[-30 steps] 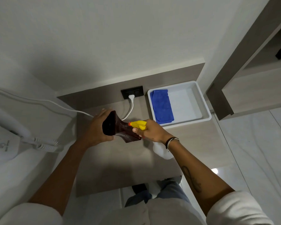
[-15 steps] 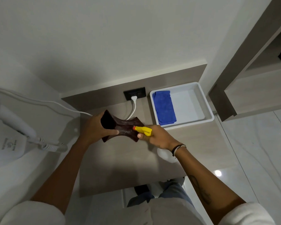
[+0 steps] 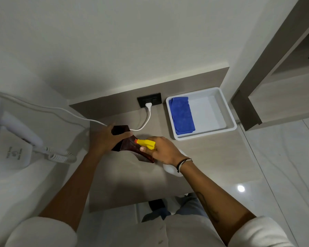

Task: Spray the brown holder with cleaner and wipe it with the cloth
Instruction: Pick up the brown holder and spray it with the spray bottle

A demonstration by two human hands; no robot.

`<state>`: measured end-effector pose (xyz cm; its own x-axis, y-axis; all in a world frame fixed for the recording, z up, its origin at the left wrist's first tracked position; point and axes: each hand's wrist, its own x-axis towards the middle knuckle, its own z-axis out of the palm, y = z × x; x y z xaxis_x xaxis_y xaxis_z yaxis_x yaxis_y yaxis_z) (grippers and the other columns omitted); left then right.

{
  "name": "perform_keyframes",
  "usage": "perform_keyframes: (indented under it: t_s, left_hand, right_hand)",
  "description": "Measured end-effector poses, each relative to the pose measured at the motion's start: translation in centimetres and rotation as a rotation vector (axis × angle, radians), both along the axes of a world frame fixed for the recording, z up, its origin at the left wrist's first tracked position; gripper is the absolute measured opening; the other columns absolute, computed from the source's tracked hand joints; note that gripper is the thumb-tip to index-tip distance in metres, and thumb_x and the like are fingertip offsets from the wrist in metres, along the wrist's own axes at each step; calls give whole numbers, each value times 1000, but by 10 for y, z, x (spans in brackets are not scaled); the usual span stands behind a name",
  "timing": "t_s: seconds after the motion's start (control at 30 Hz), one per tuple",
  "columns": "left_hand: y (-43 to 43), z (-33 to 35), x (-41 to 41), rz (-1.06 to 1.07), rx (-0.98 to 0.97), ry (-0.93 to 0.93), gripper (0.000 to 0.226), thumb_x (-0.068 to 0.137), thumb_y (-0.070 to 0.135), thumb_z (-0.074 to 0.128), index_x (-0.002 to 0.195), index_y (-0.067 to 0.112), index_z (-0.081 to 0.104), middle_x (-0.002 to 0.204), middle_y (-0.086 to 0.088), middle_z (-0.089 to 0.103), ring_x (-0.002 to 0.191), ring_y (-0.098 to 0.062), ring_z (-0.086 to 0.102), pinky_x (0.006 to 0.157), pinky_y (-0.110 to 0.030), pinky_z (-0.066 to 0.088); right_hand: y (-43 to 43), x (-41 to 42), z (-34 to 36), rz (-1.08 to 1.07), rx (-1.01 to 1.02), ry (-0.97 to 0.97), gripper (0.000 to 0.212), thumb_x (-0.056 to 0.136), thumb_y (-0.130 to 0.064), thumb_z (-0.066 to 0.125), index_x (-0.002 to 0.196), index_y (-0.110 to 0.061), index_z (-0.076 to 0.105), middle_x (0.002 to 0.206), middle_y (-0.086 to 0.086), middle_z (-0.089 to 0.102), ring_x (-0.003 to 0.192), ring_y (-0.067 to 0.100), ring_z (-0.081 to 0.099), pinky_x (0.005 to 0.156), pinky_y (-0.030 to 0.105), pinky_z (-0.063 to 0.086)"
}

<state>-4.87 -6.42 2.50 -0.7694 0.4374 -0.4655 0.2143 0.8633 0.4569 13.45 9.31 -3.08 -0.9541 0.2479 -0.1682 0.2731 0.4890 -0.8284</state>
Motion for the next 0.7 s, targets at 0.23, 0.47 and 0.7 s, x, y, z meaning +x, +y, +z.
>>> perform_keyframes:
  t_s: [0.23, 0.47, 0.7]
  left_hand:
    - [-9, -3, 0, -80, 24, -41, 100, 78, 80, 62, 161, 29, 44, 157, -16, 51, 144, -36, 51, 120, -54, 43]
    - [-26, -10, -1, -273, -37, -114, 147, 61, 40, 103, 171, 33, 7, 179, 0, 1, 165, -32, 12, 130, -55, 28]
    - [-21, 1, 4, -395, -31, 99, 128, 54, 29, 100, 163, 10, 37, 167, -12, 39, 152, -36, 40, 122, -51, 38]
  right_hand:
    - [3, 9, -4, 17, 27, -95, 45, 101, -55, 62, 119, -15, 70, 107, 11, 79, 97, 29, 74, 87, 50, 62]
    - [8, 22, -15, -8, 121, -233, 51, 101, -56, 61, 129, -14, 68, 116, 11, 78, 105, 30, 74, 93, 45, 61]
    - [16, 31, -17, -30, -16, -224, 50, 102, -50, 64, 133, -11, 64, 120, 14, 76, 108, 31, 73, 93, 42, 60]
